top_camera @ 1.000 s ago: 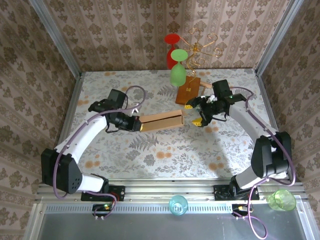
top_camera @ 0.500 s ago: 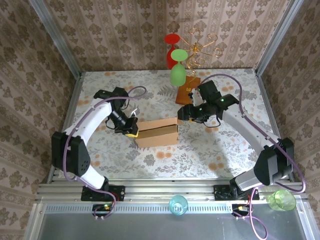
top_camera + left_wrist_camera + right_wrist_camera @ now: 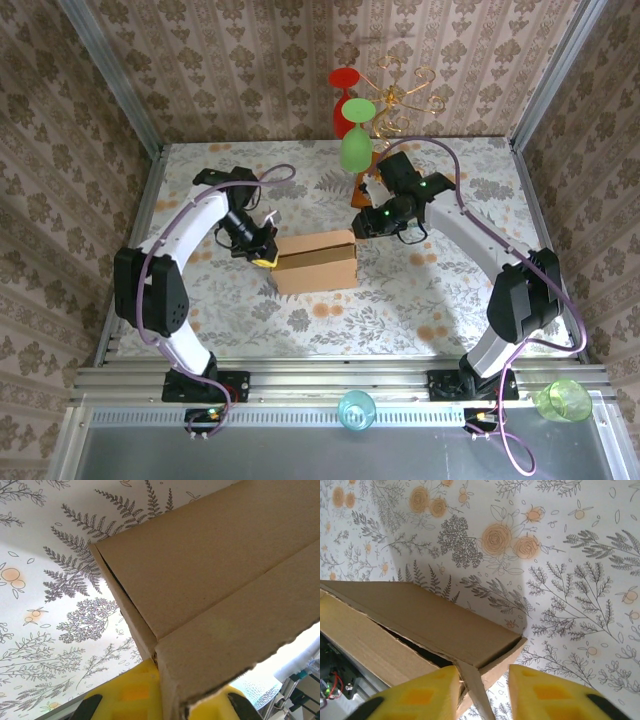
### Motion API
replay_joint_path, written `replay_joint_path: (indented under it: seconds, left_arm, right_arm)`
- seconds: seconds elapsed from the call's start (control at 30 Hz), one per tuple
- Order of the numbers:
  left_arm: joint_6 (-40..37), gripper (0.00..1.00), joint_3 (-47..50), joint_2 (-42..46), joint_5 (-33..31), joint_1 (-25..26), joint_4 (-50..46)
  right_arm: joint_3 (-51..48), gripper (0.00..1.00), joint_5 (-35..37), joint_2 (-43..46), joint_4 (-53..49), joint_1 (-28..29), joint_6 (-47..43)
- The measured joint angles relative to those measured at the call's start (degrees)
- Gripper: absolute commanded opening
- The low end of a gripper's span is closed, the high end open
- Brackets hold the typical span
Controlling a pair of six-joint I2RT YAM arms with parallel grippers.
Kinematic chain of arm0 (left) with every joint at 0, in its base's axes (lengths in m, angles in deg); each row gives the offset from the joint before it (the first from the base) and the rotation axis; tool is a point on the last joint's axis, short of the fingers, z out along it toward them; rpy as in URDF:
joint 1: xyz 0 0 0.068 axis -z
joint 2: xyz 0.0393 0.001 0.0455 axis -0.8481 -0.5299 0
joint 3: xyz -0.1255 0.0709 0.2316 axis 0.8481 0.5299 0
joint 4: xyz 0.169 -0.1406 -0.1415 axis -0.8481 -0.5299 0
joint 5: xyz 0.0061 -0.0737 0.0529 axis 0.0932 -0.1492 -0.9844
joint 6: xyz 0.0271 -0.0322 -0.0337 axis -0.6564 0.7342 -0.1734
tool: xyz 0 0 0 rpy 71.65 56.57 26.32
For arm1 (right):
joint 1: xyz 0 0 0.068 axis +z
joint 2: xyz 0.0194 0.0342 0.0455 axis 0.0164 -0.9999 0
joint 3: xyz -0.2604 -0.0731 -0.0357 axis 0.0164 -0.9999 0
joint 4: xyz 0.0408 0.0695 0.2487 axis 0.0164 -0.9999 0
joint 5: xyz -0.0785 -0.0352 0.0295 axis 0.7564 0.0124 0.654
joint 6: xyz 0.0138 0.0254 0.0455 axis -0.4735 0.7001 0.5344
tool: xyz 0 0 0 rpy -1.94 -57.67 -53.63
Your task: Fold the paper box
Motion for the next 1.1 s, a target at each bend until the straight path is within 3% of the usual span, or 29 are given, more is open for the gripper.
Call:
replay_joint_path:
  seconds: [0.33, 0.77, 1.1]
  left_arm:
    - [0.0, 0.11, -1.0, -1.0, -0.2, -0.2, 0.2]
    - [1.6, 0.19, -1.0, -0.9, -0.5, -0.3, 3.0]
    - [5.7, 0.23, 3.1, 3.5, -1.8, -0.3, 10.2]
  right_arm:
    - [0.5, 0.02, 3.7, 0.0, -1.5, 2.6, -1.2]
    - [1.8, 0.00, 11.5, 0.0, -3.2, 5.6, 1.5]
    - [1.7, 0.00, 17.9, 0.0, -4.2, 8.0, 10.5]
